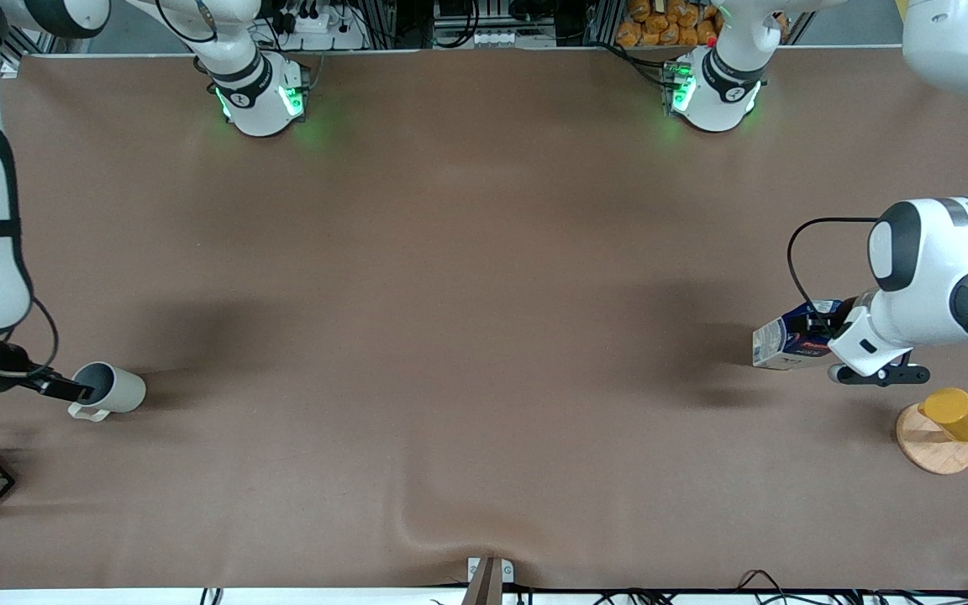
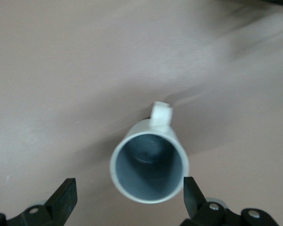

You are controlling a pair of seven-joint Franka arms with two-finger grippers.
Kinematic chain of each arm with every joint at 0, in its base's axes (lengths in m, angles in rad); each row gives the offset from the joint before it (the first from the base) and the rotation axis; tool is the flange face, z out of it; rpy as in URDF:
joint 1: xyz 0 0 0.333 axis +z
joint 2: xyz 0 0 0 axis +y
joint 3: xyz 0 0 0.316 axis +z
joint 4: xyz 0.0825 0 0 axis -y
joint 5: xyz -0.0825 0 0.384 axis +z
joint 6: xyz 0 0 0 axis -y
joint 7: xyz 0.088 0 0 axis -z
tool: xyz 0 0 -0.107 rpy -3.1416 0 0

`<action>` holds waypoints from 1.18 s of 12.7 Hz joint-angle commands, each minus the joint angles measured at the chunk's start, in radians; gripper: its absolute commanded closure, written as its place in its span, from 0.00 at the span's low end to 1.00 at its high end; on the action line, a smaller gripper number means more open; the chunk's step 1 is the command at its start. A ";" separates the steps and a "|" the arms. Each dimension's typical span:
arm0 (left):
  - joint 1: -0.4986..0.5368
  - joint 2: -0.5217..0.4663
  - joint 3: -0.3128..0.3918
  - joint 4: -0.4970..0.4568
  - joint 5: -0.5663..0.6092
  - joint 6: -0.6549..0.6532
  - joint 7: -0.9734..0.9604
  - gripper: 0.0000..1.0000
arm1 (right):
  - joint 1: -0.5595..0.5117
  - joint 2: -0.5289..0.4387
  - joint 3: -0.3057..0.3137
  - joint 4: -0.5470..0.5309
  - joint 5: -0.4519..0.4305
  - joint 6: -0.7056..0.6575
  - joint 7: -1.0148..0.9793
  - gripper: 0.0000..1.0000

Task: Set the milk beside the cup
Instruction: 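Grasp the milk carton with the left gripper while the right gripper reaches the mug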

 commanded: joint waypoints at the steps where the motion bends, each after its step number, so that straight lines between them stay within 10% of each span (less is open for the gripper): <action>1: 0.012 0.001 -0.005 0.008 0.009 0.006 0.092 0.07 | 0.021 0.063 -0.004 0.026 0.009 0.017 0.017 0.00; 6: 0.023 -0.006 -0.005 0.014 -0.003 0.003 0.090 0.60 | 0.039 0.081 -0.007 0.007 -0.005 0.044 0.020 0.00; 13: 0.028 -0.037 -0.002 0.112 0.003 -0.109 0.076 0.70 | 0.032 0.133 -0.007 -0.037 -0.039 0.124 0.020 0.00; 14: 0.026 -0.037 -0.001 0.123 0.006 -0.123 0.070 0.70 | 0.032 0.144 -0.007 -0.053 -0.039 0.169 0.014 0.08; 15: 0.026 -0.040 0.001 0.121 0.006 -0.126 0.064 0.70 | 0.030 0.146 -0.009 -0.056 -0.048 0.175 0.002 0.62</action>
